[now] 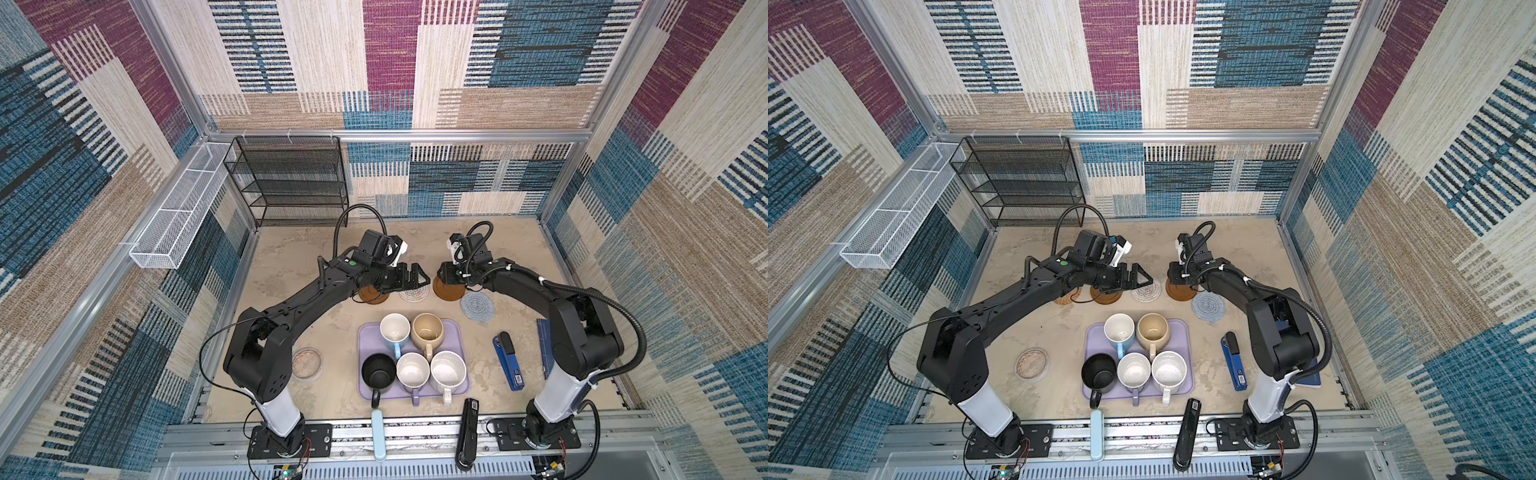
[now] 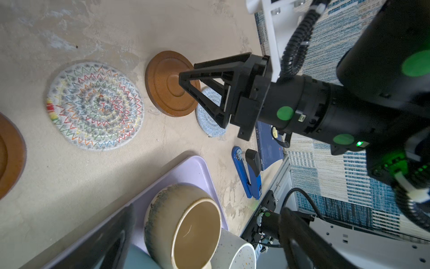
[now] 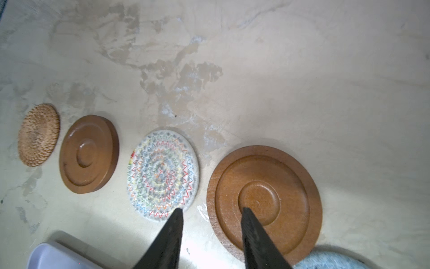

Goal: Place cups on coasters
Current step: Move the coaster to the top-center of the table, then move the coaster to the top-right of the table.

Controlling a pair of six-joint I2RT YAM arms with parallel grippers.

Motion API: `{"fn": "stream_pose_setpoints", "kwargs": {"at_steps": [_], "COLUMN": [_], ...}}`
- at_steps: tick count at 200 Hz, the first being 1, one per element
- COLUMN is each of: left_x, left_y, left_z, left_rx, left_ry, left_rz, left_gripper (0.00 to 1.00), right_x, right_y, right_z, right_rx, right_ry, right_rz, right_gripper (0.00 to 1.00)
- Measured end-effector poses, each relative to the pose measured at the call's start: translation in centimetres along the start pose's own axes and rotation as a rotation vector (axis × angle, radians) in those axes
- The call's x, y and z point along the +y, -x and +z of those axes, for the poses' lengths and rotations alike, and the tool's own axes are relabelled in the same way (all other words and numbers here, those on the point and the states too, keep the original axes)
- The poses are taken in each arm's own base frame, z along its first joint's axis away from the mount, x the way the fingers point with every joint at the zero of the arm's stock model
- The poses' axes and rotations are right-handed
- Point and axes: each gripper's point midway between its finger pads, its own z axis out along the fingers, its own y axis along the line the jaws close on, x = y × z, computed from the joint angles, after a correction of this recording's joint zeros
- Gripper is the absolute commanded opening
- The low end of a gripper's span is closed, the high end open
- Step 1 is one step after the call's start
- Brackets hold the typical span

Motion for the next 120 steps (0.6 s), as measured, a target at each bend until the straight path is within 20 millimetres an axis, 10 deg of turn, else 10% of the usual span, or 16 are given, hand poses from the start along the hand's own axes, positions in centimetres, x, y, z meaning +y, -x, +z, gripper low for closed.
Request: {"fn": "stream_pose_setpoints", "kwargs": {"at_steps": [15,69,120], "left_x": [-0.8,-4.2,-6.4], "left_y": [0.2,0.4,-1.4], "left_z": [-1.0,-3.7,-3.9], "left_rx": [-0.025,-0.080,-0.035], "left_ry": [-0.007,-0.058,-0.086], "left_rz": [0.016,0.066,0.098], "left_gripper": [0.99,0.99,0.99], "right_x": [0.3,0.5,-0.3], "right_y": [0.1,1.7,-1.5], "right_z": [-1.9,-9.5,-10.8], "right_rx": [-0.037,-0.230,-0.213], "right_ry": [0.007,-0.013,-0.016], "right_rz": [0.004,0.021,0.060], "right_gripper": [0.99,1.00,1.00]}}
